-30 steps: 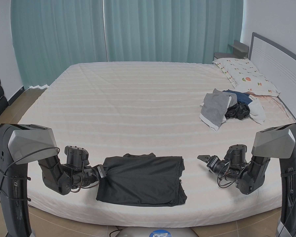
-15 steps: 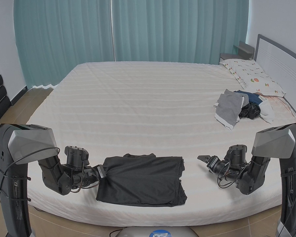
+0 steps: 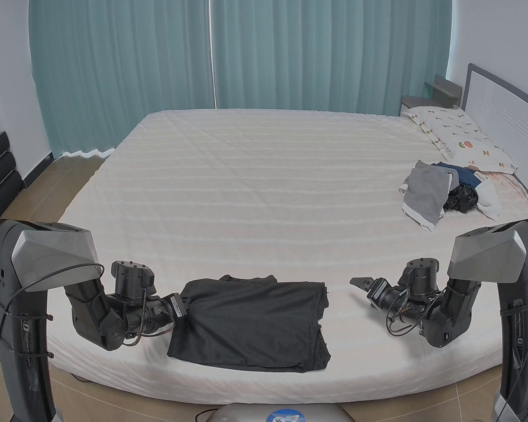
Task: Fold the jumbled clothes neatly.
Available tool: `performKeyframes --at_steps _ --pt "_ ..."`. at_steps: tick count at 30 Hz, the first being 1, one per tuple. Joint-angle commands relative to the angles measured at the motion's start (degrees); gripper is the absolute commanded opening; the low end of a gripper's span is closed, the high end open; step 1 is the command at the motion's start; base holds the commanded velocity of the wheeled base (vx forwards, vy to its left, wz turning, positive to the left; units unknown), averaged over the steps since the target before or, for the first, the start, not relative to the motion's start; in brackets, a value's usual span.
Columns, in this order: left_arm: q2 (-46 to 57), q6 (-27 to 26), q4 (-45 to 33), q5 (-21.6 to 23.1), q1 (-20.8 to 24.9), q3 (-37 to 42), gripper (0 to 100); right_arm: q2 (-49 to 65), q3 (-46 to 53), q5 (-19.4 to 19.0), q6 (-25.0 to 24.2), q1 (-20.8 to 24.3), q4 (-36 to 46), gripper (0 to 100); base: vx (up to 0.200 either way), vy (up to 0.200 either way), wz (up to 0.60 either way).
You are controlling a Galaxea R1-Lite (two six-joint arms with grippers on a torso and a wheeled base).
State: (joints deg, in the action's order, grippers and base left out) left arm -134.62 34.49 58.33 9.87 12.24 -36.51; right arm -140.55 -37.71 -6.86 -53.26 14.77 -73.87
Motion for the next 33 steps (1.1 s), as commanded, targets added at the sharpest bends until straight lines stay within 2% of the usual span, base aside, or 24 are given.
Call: performKeyframes --at_steps 1,13,17,20,25,29,33 --pt "0.1 0.0 1.0 0.1 0.2 1.2 100 -0.1 0.0 0.0 0.0 0.0 0.0 100 0.000 0.000 0.00" --pt "0.9 1.7 3.5 1.4 -1.3 1.7 100 0.0 -0.3 0.1 -0.1 -0.2 0.0 100 0.000 0.000 0.00" --pt "4.6 6.8 3.5 7.4 -4.2 1.8 100 1.8 -0.4 0.8 1.1 -2.9 0.7 100 0.000 0.000 0.00" --pt "6.0 6.9 3.5 9.0 -5.9 1.9 100 7.0 1.6 0.6 2.5 -5.0 1.5 100 0.000 0.000 0.00" --pt "8.1 7.4 4.2 9.2 -8.1 1.4 100 14.4 6.3 0.9 4.1 -4.9 1.5 100 0.000 0.000 0.00" --pt "13.9 7.7 5.3 8.8 -9.3 2.2 100 22.2 9.6 1.2 6.3 -5.0 1.6 100 0.000 0.000 0.00" --pt "24.1 7.1 6.2 6.7 -9.9 4.4 100 32.5 14.2 1.9 11.2 -5.4 2.2 100 0.000 0.000 0.00"
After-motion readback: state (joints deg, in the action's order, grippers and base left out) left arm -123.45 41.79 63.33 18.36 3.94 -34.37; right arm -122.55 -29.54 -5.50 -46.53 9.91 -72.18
